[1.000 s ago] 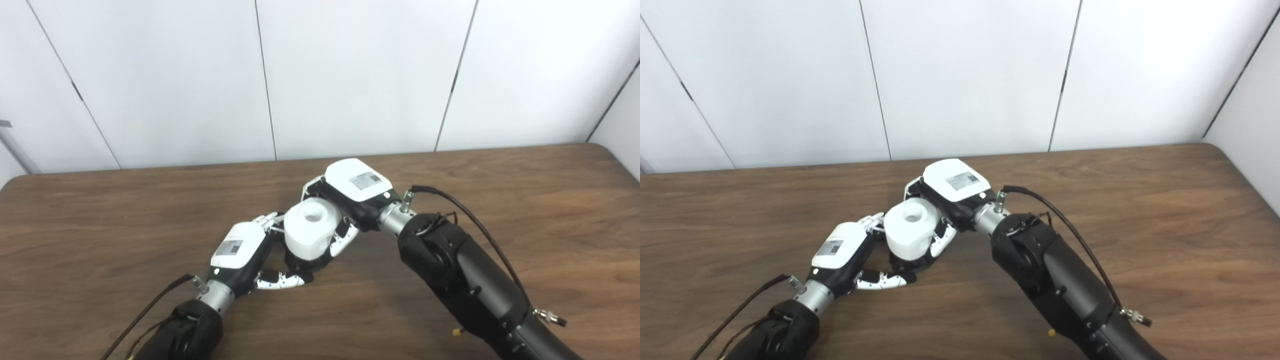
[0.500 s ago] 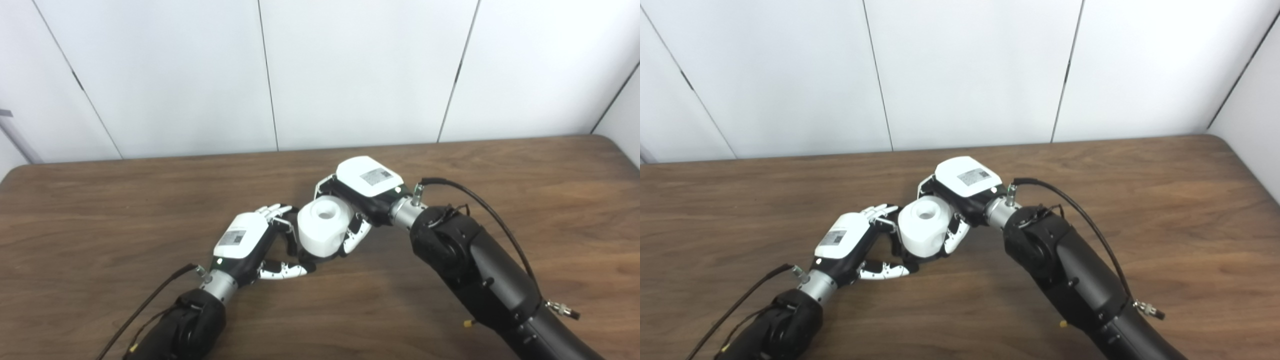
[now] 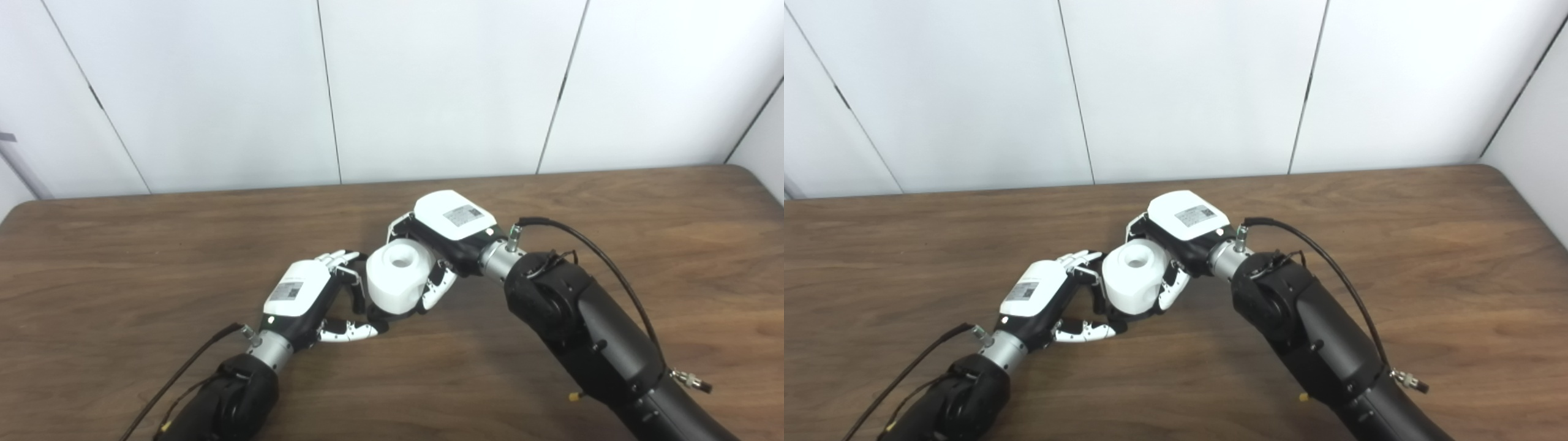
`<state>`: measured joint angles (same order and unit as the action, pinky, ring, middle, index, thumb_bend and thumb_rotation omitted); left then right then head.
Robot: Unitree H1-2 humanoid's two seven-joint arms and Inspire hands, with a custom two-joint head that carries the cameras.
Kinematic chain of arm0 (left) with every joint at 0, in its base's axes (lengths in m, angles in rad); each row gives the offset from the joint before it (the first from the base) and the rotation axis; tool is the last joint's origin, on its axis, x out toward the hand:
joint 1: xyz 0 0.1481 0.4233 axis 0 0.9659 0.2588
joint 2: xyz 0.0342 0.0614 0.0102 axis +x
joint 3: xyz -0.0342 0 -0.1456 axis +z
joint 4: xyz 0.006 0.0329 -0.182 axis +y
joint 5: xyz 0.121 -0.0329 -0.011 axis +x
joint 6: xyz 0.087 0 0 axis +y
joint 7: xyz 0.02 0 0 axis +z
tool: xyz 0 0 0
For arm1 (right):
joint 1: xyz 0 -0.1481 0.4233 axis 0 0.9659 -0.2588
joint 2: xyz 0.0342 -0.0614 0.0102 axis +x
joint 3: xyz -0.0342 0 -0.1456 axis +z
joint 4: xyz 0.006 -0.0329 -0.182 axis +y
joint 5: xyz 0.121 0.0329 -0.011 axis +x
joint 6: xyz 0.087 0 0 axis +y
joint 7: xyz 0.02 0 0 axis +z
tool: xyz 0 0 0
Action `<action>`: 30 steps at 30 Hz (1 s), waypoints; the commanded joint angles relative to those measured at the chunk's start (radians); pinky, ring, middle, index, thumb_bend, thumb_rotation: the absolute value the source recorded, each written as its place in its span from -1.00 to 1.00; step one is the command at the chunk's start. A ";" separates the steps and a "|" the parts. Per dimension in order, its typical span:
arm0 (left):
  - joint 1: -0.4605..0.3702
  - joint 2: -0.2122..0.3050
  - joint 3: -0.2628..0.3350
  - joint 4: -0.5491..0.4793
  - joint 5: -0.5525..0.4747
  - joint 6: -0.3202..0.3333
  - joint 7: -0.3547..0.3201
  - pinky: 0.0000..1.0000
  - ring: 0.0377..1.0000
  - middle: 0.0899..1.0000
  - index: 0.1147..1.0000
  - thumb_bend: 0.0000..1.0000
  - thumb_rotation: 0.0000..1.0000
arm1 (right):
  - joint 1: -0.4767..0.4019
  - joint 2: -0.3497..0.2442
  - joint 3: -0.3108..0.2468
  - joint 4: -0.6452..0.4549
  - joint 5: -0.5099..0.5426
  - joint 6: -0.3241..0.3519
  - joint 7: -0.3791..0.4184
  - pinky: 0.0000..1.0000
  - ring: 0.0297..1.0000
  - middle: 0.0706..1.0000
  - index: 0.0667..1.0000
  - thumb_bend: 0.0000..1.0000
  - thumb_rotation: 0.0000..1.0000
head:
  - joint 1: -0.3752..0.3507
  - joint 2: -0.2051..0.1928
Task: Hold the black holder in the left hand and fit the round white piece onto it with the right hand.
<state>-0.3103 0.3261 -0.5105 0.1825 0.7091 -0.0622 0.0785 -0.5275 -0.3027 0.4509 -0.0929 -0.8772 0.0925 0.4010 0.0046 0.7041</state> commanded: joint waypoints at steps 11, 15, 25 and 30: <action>0.036 -0.032 -0.044 0.069 0.044 0.025 -0.075 0.81 0.81 0.72 -0.15 0.05 -0.89 | -0.013 0.042 0.002 -0.015 -0.018 0.002 -0.002 0.21 0.23 0.24 -0.11 0.05 -0.72 | 0.004 0.007; 0.032 -0.033 -0.045 0.078 0.048 0.015 -0.072 0.79 0.81 0.73 -0.15 0.05 -0.89 | -0.010 0.050 0.003 -0.012 -0.019 0.000 -0.005 0.21 0.21 0.24 -0.11 0.05 -0.73 | 0.004 0.007; 0.029 -0.035 -0.046 0.078 0.049 0.010 -0.076 0.76 0.80 0.73 -0.15 0.05 -0.88 | -0.004 0.062 -0.005 -0.018 -0.007 0.015 0.006 0.20 0.22 0.24 -0.11 0.05 -0.73 | 0.001 0.009; 0.029 -0.032 -0.047 0.079 0.054 0.013 -0.080 0.75 0.80 0.72 -0.15 0.05 -0.88 | -0.020 0.048 0.000 -0.040 -0.021 0.065 0.096 0.02 0.17 0.28 0.56 0.72 -0.55 | 0.004 0.007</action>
<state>-0.3189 0.3050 -0.5096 0.1994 0.7327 -0.0635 0.0834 -0.5183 -0.2568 0.4420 -0.1076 -0.9020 0.1507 0.4601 0.0077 0.7102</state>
